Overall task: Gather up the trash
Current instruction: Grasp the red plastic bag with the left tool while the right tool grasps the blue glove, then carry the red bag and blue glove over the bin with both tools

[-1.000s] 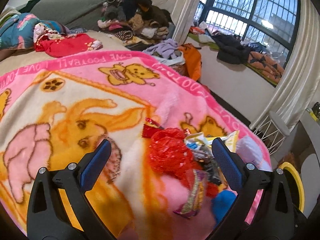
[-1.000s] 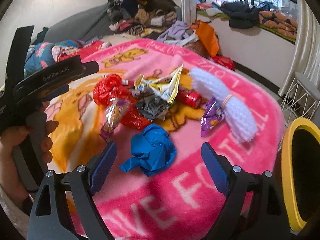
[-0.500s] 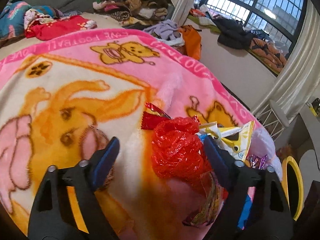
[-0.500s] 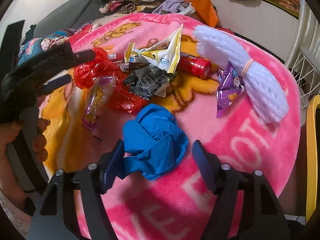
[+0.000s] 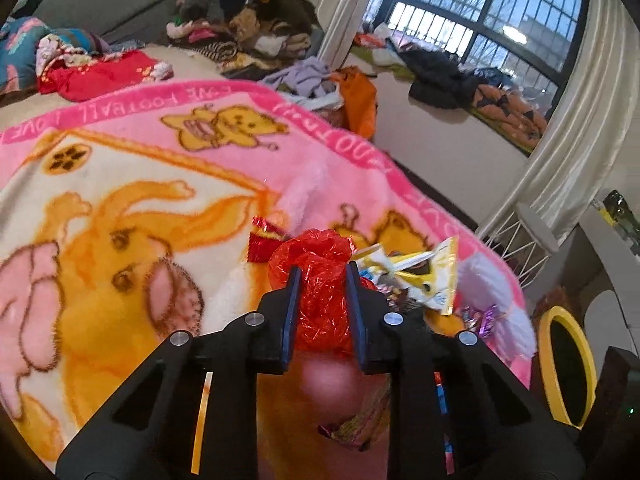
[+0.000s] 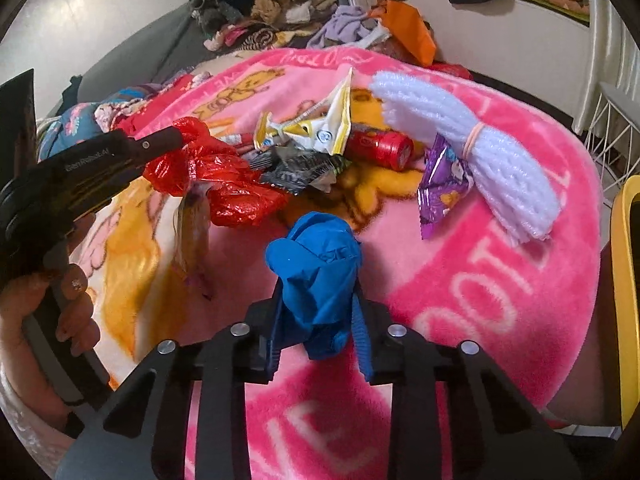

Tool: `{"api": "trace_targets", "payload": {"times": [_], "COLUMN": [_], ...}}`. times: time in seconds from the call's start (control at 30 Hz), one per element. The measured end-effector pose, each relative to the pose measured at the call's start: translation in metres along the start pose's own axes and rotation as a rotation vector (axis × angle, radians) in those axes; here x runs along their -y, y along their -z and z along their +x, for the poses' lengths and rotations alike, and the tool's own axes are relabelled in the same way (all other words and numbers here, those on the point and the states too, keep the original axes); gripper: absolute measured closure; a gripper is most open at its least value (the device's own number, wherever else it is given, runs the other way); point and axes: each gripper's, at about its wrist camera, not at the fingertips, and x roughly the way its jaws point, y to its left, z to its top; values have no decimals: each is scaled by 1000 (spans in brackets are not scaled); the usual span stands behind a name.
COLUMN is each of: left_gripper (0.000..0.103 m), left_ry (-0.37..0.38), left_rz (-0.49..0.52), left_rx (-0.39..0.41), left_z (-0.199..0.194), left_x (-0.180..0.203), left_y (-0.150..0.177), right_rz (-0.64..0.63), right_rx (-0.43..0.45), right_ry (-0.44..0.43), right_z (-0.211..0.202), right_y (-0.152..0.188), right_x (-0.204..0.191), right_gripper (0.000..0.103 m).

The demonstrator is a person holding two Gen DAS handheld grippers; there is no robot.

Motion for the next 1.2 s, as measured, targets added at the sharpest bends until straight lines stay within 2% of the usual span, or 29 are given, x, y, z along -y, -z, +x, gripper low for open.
{"api": "trace_targets", "payload": {"times": [0.2, 0.5, 0.73, 1.2], "left_gripper": [88, 89, 89, 89], "left_ry": [28, 66, 85, 130], "left_rz": [26, 53, 80, 143], "left_rx": [62, 115, 129, 104], "left_z": [-23, -46, -56, -57], "left_x": [13, 29, 42, 75], "left_y": [-11, -21, -22, -11], "right_rz": [-18, -45, -59, 31], "right_rx": [87, 244, 305, 371], "right_ry": [-21, -35, -10, 69], "right_z": [-21, -61, -83, -113], "right_y": [2, 5, 8, 5], "right_x": [-1, -1, 2, 48], "right_gripper": [81, 81, 81, 81]}}
